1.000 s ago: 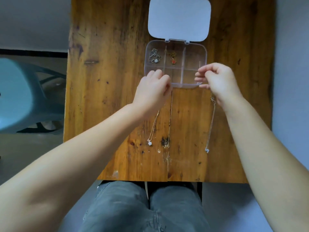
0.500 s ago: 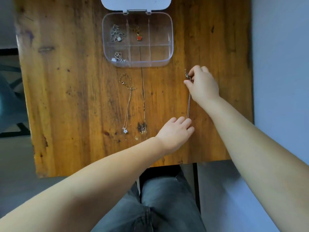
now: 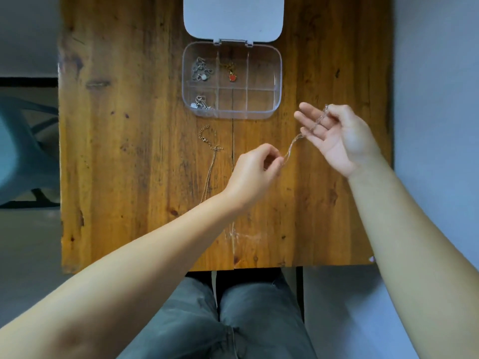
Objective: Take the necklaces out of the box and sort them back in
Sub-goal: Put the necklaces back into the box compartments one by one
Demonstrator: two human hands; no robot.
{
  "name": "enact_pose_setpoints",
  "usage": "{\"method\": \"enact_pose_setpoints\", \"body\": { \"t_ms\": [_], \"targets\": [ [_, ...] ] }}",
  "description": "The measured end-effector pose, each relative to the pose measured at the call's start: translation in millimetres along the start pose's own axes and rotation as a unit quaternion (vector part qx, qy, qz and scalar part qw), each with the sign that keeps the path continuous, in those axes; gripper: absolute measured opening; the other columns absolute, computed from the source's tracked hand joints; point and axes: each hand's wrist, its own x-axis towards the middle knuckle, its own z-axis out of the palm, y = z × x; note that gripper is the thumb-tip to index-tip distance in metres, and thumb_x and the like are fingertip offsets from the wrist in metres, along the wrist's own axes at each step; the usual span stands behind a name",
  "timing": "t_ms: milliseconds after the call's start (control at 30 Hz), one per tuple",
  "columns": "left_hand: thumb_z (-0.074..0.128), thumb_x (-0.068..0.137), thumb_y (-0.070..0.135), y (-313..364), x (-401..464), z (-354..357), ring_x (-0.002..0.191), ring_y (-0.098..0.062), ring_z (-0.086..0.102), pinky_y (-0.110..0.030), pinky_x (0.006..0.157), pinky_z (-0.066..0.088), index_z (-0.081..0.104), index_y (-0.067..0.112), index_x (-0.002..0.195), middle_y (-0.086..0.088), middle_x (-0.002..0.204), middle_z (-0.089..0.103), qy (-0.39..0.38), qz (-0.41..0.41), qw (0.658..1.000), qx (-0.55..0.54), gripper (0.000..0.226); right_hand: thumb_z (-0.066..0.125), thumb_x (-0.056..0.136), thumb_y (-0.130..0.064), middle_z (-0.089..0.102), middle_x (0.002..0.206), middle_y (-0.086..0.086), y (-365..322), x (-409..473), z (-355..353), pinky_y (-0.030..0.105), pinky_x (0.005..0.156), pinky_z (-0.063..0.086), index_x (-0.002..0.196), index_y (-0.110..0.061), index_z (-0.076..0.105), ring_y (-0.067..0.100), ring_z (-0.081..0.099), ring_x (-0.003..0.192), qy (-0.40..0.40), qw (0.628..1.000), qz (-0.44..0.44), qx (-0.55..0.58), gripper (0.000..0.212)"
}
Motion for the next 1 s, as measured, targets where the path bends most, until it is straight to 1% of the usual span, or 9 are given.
{"method": "enact_pose_setpoints", "body": {
  "t_ms": [100, 200, 300, 400, 467, 600, 700, 833, 1000],
  "targets": [
    [0.053, 0.093, 0.012, 10.2, 17.8, -38.4, 0.072, -0.012, 0.068, -0.025, 0.065, 0.055, 0.059, 0.013, 0.082, -0.005, 0.080, 0.072, 0.086, -0.029, 0.988, -0.125, 0.011, 0.041, 0.096, -0.017, 0.073, 0.104, 0.010, -18.3, 1.0, 28.8, 0.043, 0.100, 0.048, 0.080, -0.015, 0.050, 0.026, 0.067, 0.108, -0.053, 0.992, -0.001, 0.115, 0.019],
    [0.053, 0.093, 0.012, 11.2, 39.6, -72.1, 0.071, -0.013, 0.070, -0.026, 0.064, 0.057, 0.060, 0.008, 0.087, -0.007, 0.081, 0.072, 0.149, -0.015, 0.979, -0.139, 0.011, 0.040, 0.096, -0.014, 0.073, 0.103, 0.012, -27.1, 12.7, 62.9, 0.046, 0.099, 0.048, 0.079, -0.013, 0.048, 0.028, 0.067, 0.107, -0.088, 0.987, -0.012, 0.136, 0.018],
    [0.054, 0.093, 0.014, 3.5, 63.7, -90.7, 0.072, -0.012, 0.069, -0.028, 0.067, 0.058, 0.061, 0.009, 0.088, -0.007, 0.083, 0.072, 0.174, -0.024, 0.981, -0.086, 0.011, 0.042, 0.096, -0.011, 0.071, 0.105, 0.016, -22.0, 30.6, 95.5, 0.045, 0.094, 0.051, 0.086, -0.011, 0.048, 0.029, 0.069, 0.103, -0.087, 0.993, -0.026, 0.081, 0.011],
    [0.054, 0.093, 0.018, -6.7, 81.7, -94.1, 0.078, -0.011, 0.065, -0.022, 0.071, 0.055, 0.062, 0.010, 0.093, -0.007, 0.090, 0.070, 0.149, -0.027, 0.988, 0.023, 0.012, 0.044, 0.097, -0.011, 0.065, 0.112, 0.015, -4.2, 47.9, 117.9, 0.041, 0.093, 0.053, 0.092, -0.013, 0.051, 0.024, 0.068, 0.102, -0.029, 0.994, -0.050, -0.095, 0.009],
    [0.054, 0.093, 0.019, -11.6, 88.1, -92.5, 0.082, -0.010, 0.062, -0.017, 0.073, 0.050, 0.064, 0.009, 0.098, -0.006, 0.094, 0.069, 0.119, -0.013, 0.990, 0.077, 0.015, 0.048, 0.096, -0.013, 0.065, 0.109, 0.011, 8.1, 55.1, 123.0, 0.038, 0.090, 0.056, 0.095, -0.014, 0.054, 0.018, 0.068, 0.098, 0.019, 0.969, -0.065, -0.239, 0.007],
    [0.054, 0.092, 0.016, -14.8, 84.4, -98.3, 0.088, -0.012, 0.059, -0.019, 0.080, 0.049, 0.065, 0.009, 0.099, -0.004, 0.097, 0.066, 0.100, 0.024, 0.989, 0.110, 0.015, 0.054, 0.094, -0.020, 0.067, 0.099, 0.006, 18.1, 55.9, 116.5, 0.032, 0.082, 0.059, 0.097, -0.015, 0.062, 0.013, 0.067, 0.092, 0.042, 0.878, -0.121, -0.461, 0.010],
    [0.055, 0.091, 0.015, -25.4, 54.9, -112.4, 0.083, -0.008, 0.054, -0.009, 0.071, 0.040, 0.063, 0.010, 0.095, 0.003, 0.091, 0.061, 0.136, 0.050, 0.983, 0.110, 0.011, 0.052, 0.096, -0.016, 0.067, 0.101, 0.004, 19.0, 41.6, 111.4, 0.029, 0.076, 0.060, 0.099, -0.013, 0.062, 0.008, 0.068, 0.090, 0.049, 0.880, -0.159, -0.446, 0.012],
    [0.056, 0.091, 0.022, -67.0, -23.5, -106.7, 0.076, -0.016, 0.055, -0.036, 0.070, 0.050, 0.056, 0.013, 0.090, 0.001, 0.083, 0.061, 0.072, -0.033, 0.986, 0.144, 0.009, 0.046, 0.096, -0.010, 0.064, 0.096, 0.003, 51.7, 15.7, 109.3, 0.024, 0.062, 0.059, 0.097, -0.015, 0.059, 0.011, 0.069, 0.082, -0.001, 0.861, -0.143, -0.487, 0.014],
    [0.052, 0.088, 0.046, -107.5, -94.8, -72.8, 0.092, -0.020, 0.054, -0.039, 0.085, 0.047, 0.055, 0.020, 0.100, 0.000, 0.097, 0.061, -0.012, -0.099, 0.946, 0.308, 0.029, 0.054, 0.094, -0.026, 0.056, 0.117, 0.008, 107.4, 20.8, 124.2, 0.034, 0.078, 0.047, 0.118, -0.012, 0.056, 0.024, 0.058, 0.099, -0.043, 0.726, -0.137, -0.672, 0.028]
  ]
}}
